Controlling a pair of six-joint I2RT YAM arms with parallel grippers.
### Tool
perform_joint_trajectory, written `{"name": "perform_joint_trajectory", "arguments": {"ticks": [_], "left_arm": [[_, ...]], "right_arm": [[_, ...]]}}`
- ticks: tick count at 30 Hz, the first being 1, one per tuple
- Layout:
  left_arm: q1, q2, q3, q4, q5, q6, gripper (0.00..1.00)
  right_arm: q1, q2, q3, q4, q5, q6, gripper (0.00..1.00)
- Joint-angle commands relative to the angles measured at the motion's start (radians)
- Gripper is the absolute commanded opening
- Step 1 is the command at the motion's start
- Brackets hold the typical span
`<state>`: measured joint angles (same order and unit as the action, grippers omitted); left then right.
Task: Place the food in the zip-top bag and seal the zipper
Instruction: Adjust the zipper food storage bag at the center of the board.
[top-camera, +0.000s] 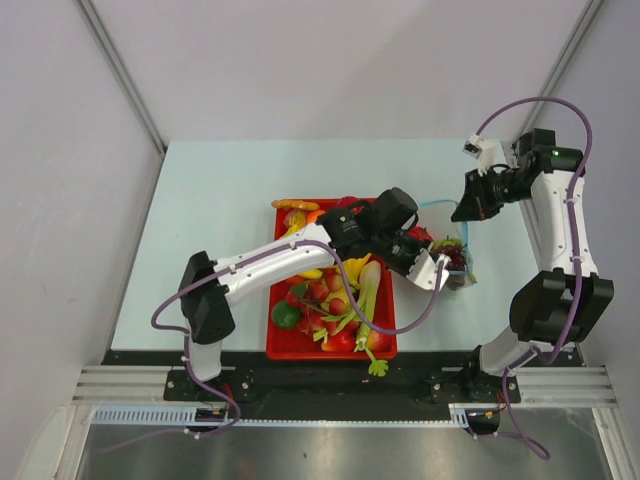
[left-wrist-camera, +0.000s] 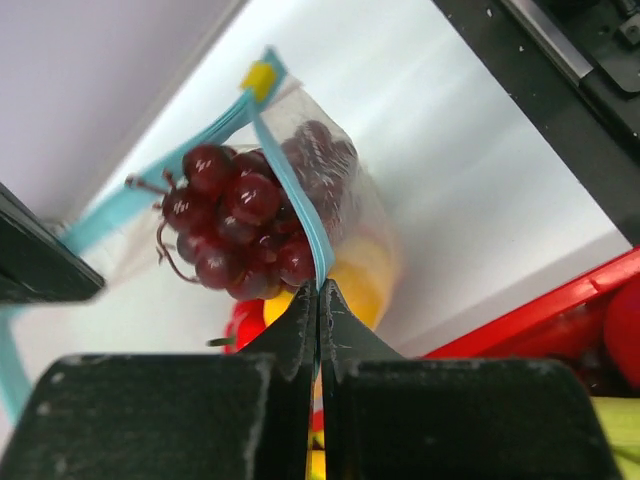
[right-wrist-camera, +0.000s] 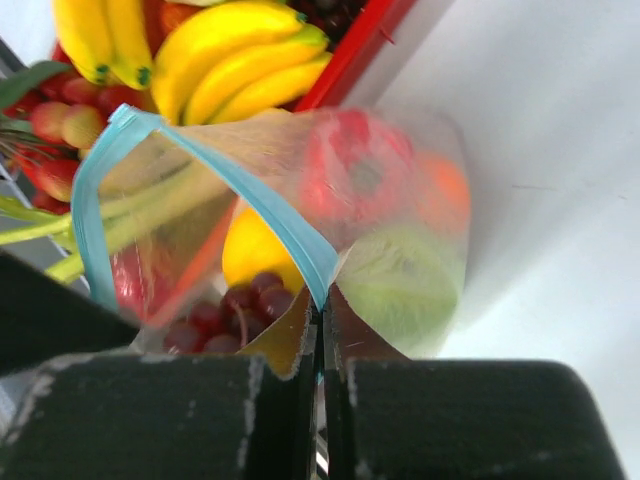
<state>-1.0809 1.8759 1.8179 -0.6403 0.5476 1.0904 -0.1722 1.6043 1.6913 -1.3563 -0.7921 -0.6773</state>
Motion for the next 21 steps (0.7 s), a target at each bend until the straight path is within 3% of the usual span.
{"name": "perform_joint_trajectory", "arguments": {"ticks": [1, 4, 8, 14, 16, 21], "left_arm": [[0.003, -0.018, -0.011, 0.113, -0.009, -0.180, 0.00], [0.001, -0.029, 0.003, 0.096, 0.037, -0.272, 0.00], [-0.005, -0.078, -0.066, 0.204, 0.055, -0.342, 0.00], [-0.010, 0.002, 0.026, 0.143, 0.046, -0.432, 0.00], [0.001, 0.002, 0.014, 0.125, 0.019, -0.435, 0.05], [0.079, -0.067, -0.017, 0.284, 0.037, -0.643, 0.43]], "right_arm": [[0.029, -0.070, 0.002, -0.021, 0.054, -0.044, 0.00], [0.063, -0.078, -0.024, 0.026, 0.057, -0.010, 0.00], [0.092, -0.066, -0.054, 0.101, 0.048, 0.044, 0.00], [0.096, -0.029, -0.065, 0.151, 0.008, 0.084, 0.00], [0.097, -0.023, -0.073, 0.161, 0.001, 0.093, 0.00], [0.102, -0.009, -0.107, 0.204, -0.006, 0.137, 0.00]]}}
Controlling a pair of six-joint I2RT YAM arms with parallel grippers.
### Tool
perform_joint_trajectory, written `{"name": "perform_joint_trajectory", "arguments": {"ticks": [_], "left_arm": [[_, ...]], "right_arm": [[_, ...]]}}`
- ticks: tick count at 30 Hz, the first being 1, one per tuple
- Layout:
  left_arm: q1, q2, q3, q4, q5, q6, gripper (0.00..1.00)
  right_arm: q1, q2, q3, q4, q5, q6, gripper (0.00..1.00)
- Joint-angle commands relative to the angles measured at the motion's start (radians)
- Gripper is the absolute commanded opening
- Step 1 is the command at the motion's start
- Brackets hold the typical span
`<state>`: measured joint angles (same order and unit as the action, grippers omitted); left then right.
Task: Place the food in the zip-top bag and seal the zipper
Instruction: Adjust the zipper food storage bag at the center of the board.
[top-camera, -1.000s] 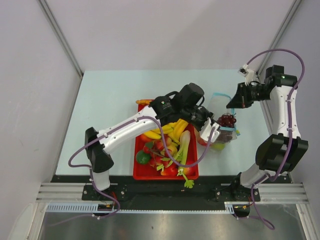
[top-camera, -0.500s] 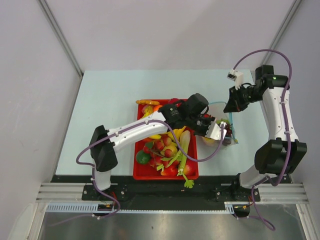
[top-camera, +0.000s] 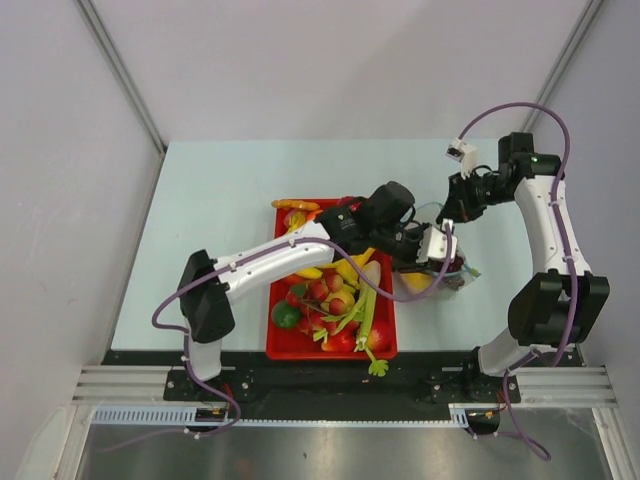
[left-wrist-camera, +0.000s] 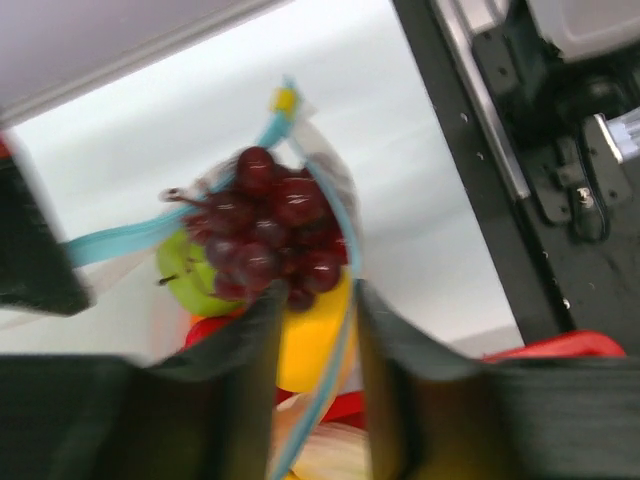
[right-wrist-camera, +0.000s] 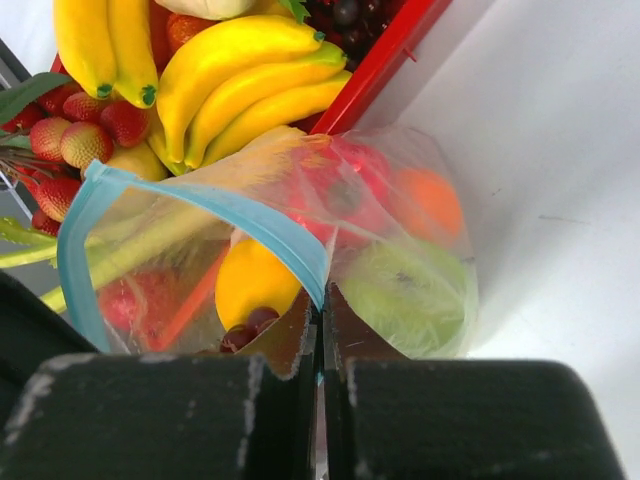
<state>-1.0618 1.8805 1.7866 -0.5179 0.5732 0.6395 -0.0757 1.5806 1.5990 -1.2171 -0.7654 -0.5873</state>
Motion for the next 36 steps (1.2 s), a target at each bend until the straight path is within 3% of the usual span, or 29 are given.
{"name": "perform_joint_trajectory", "arguments": {"ticks": [1, 3, 10, 16, 24, 30, 36], "left_arm": [[0.063, -0.076, 0.008, 0.186, -0.008, -0.213, 0.49], [0.063, -0.072, 0.017, 0.197, -0.028, -0.242, 0.55], [0.042, -0.003, 0.115, 0.134, -0.105, -0.337, 0.54], [-0.010, 0.023, 0.128, 0.130, -0.131, -0.316, 0.59], [-0.027, 0.094, 0.187, 0.182, -0.223, -0.377, 0.52], [-0.029, 0.140, 0.215, 0.124, -0.216, -0.451, 0.59], [-0.027, 0.138, 0.191, 0.122, -0.260, -0.469, 0.57]], "right_arm": [[0.005, 0.016, -0.017, 0.073, -0.032, 0.056, 0.00], [0.004, 0.022, -0.020, 0.086, -0.034, 0.075, 0.00], [0.001, 0.036, -0.020, 0.106, -0.032, 0.106, 0.00], [-0.007, 0.038, -0.022, 0.107, -0.037, 0.113, 0.00], [-0.012, 0.032, -0.028, 0.108, -0.041, 0.118, 0.00], [-0.013, 0.036, -0.027, 0.110, -0.044, 0.118, 0.00], [-0.016, 0.038, -0.028, 0.108, -0.049, 0.112, 0.00]]}}
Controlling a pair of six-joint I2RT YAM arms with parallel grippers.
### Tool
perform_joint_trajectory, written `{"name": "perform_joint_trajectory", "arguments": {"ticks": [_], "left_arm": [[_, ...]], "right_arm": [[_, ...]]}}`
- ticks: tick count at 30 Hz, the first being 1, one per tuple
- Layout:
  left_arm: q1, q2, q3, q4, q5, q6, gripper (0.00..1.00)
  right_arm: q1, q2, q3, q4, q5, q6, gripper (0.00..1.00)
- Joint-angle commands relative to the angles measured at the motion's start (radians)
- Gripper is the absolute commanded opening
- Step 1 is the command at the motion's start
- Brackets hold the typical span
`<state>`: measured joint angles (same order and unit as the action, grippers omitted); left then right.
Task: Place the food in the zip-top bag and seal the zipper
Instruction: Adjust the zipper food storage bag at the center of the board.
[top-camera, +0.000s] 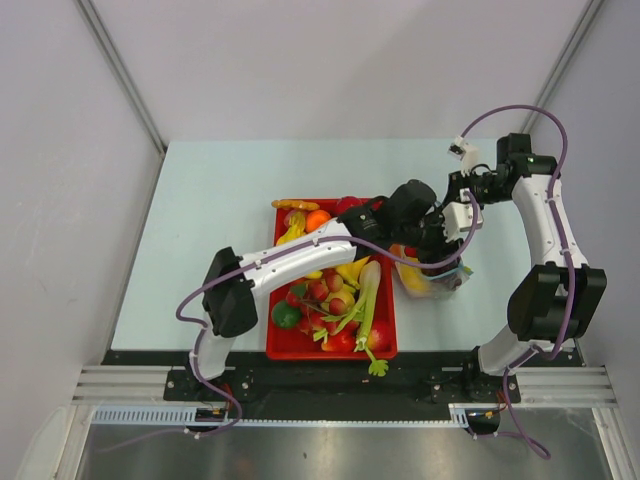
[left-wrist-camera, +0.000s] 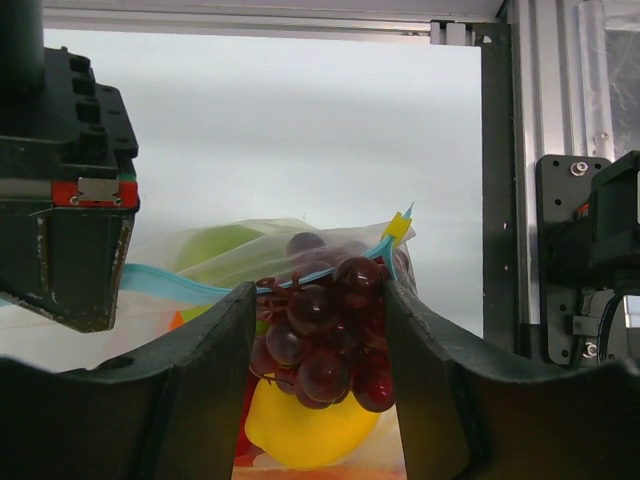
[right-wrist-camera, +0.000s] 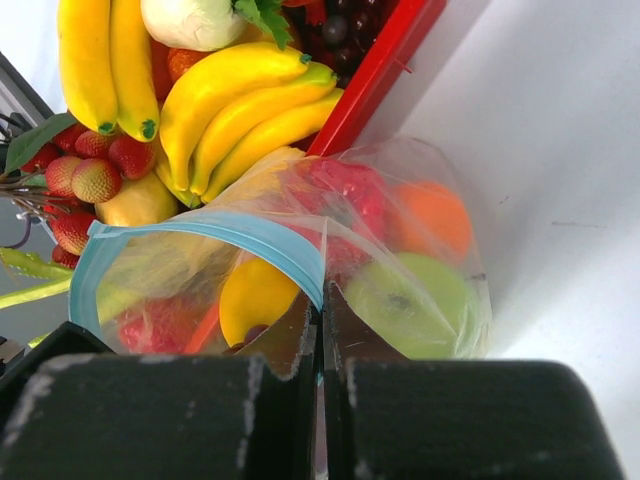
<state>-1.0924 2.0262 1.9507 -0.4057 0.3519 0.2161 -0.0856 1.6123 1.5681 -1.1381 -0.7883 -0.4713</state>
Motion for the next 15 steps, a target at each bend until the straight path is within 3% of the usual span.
{"name": "perform_joint_trajectory", "arguments": {"ticks": [1, 2, 5, 6, 9, 12, 15], "left_arm": [[0.003, -0.003, 0.030, 0.007, -0.044, -0.047, 0.57], [0.005, 0.002, 0.033, 0.004, -0.050, -0.053, 0.56], [0.005, 0.022, 0.060, -0.021, -0.045, -0.049, 0.43], [0.005, 0.020, 0.065, -0.021, -0.047, -0.050, 0.29], [0.009, 0.020, 0.073, -0.024, -0.034, -0.053, 0.12], [0.017, 0.017, 0.080, -0.028, -0.021, -0.052, 0.00], [0.031, -0.003, 0.070, -0.016, -0.017, -0.057, 0.00]], "right_arm": [[-0.006, 0.008, 0.003, 0.028, -0.026, -0.006, 0.00], [-0.008, 0.008, 0.001, 0.028, -0.028, -0.007, 0.00], [-0.011, 0.011, 0.001, 0.028, -0.028, -0.010, 0.00], [-0.011, 0.011, 0.001, 0.026, -0.029, -0.010, 0.00], [-0.013, 0.012, 0.001, 0.028, -0.031, -0.015, 0.00], [-0.013, 0.015, 0.001, 0.024, -0.034, -0.018, 0.00], [-0.014, 0.017, 0.001, 0.024, -0.038, -0.020, 0.00]]}}
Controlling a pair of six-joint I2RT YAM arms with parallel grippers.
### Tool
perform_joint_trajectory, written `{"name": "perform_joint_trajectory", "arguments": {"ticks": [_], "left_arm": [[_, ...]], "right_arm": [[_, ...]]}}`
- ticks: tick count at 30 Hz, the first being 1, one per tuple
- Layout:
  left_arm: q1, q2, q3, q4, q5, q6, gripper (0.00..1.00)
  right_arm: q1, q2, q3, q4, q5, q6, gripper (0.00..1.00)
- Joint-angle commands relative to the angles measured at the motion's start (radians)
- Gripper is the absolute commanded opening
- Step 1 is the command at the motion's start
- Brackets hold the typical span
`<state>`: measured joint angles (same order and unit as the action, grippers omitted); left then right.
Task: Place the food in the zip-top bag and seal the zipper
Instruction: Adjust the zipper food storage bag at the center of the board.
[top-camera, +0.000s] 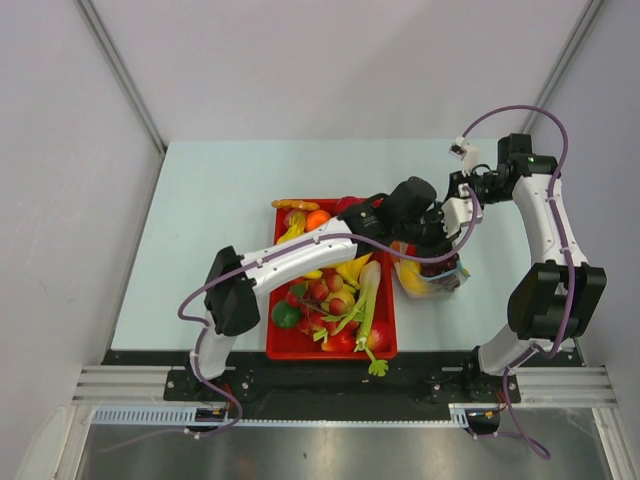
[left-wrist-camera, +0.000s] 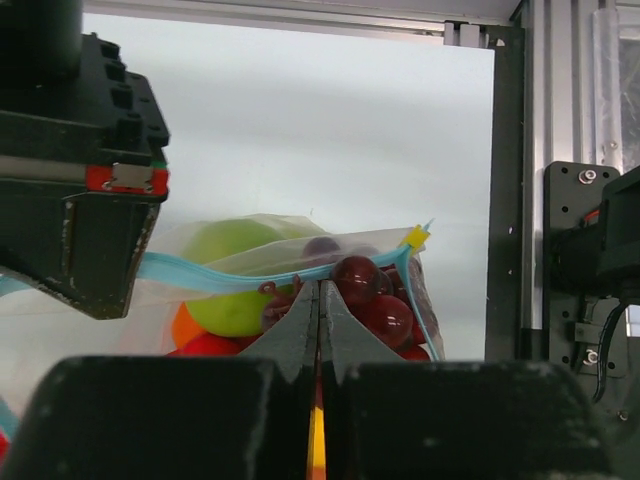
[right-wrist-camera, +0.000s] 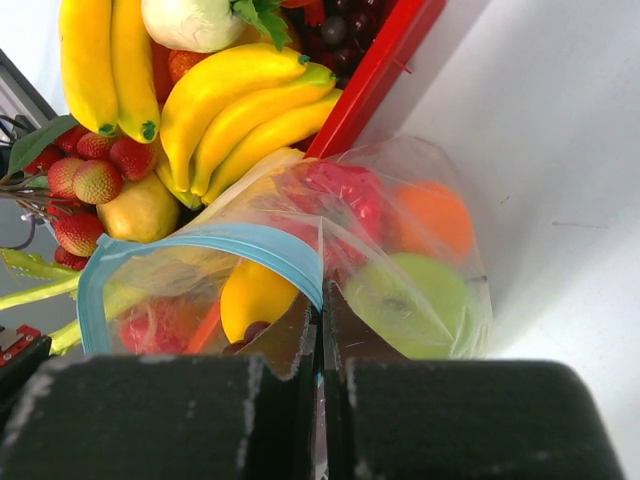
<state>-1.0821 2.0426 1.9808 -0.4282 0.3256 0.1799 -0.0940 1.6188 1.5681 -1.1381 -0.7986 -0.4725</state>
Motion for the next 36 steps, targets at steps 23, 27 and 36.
{"name": "perform_joint_trajectory", "arguments": {"ticks": [23, 27, 36], "left_arm": [[0.031, 0.060, 0.102, -0.035, 0.044, -0.125, 0.44], [0.031, 0.065, 0.108, -0.040, 0.056, -0.129, 0.16], [0.082, -0.039, 0.090, -0.030, 0.073, -0.125, 0.00]], "right_arm": [[-0.006, 0.013, -0.002, 0.023, -0.031, -0.018, 0.00], [-0.007, 0.013, 0.000, 0.021, -0.033, -0.020, 0.00], [-0.009, 0.013, -0.002, 0.011, -0.037, -0.040, 0.00]]}}
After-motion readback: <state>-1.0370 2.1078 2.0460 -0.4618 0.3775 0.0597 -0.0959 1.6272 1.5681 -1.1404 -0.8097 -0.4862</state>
